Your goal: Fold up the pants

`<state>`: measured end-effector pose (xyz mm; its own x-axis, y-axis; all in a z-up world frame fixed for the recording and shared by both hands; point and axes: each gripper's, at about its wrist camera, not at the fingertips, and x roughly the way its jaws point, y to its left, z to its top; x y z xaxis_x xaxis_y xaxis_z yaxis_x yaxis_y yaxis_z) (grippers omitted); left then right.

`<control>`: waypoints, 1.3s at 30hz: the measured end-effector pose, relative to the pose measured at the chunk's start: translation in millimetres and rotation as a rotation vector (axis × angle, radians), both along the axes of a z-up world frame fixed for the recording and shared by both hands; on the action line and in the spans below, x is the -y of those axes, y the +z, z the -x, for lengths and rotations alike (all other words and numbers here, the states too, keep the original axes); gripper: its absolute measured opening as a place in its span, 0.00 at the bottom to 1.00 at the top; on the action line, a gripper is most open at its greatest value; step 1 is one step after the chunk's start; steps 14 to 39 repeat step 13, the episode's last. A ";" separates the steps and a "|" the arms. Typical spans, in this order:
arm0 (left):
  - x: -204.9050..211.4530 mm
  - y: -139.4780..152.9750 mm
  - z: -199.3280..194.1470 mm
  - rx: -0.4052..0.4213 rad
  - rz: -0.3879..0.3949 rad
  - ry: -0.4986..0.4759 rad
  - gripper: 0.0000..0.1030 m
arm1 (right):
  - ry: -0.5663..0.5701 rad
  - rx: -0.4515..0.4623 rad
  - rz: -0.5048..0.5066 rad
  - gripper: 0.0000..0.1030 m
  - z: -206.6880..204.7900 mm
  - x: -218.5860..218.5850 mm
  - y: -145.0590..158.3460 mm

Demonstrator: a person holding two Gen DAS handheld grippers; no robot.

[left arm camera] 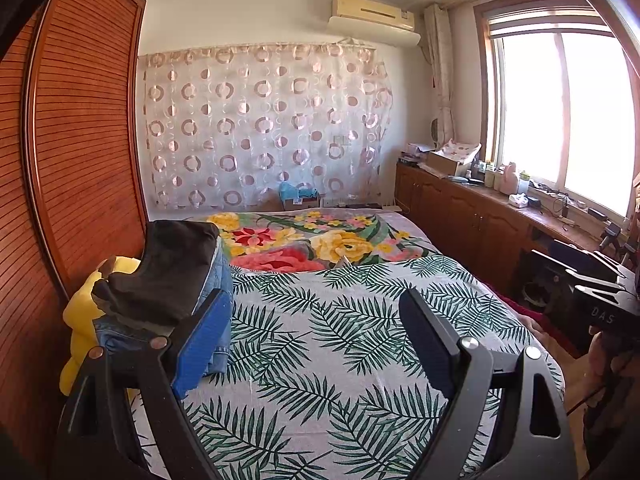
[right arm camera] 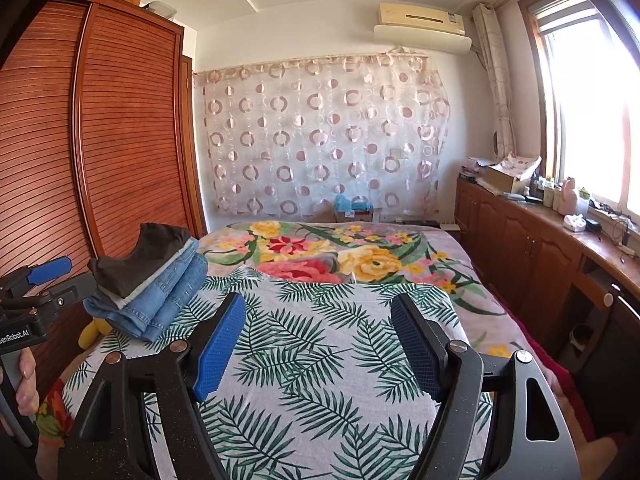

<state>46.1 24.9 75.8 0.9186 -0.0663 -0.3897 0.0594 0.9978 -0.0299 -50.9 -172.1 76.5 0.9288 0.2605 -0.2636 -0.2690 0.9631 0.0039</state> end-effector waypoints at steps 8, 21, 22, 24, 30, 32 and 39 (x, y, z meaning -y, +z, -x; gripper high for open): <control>0.2 0.0 0.1 0.000 -0.001 0.000 0.84 | 0.000 0.000 0.000 0.75 0.2 -0.1 -0.5; 0.5 -0.1 0.0 -0.001 -0.001 0.000 0.84 | 0.001 0.000 0.001 0.75 0.3 0.1 -0.5; 0.5 -0.1 0.0 -0.001 -0.001 0.000 0.84 | 0.001 0.000 0.001 0.75 0.3 0.1 -0.5; 0.5 -0.1 0.0 -0.001 -0.001 0.000 0.84 | 0.001 0.000 0.001 0.75 0.3 0.1 -0.5; 0.5 -0.1 0.0 -0.001 -0.001 0.000 0.84 | 0.001 0.000 0.001 0.75 0.3 0.1 -0.5; 0.5 -0.1 0.0 -0.001 -0.001 0.000 0.84 | 0.001 0.000 0.001 0.75 0.3 0.1 -0.5; 0.5 -0.1 0.0 -0.001 -0.001 0.000 0.84 | 0.001 0.000 0.001 0.75 0.3 0.1 -0.5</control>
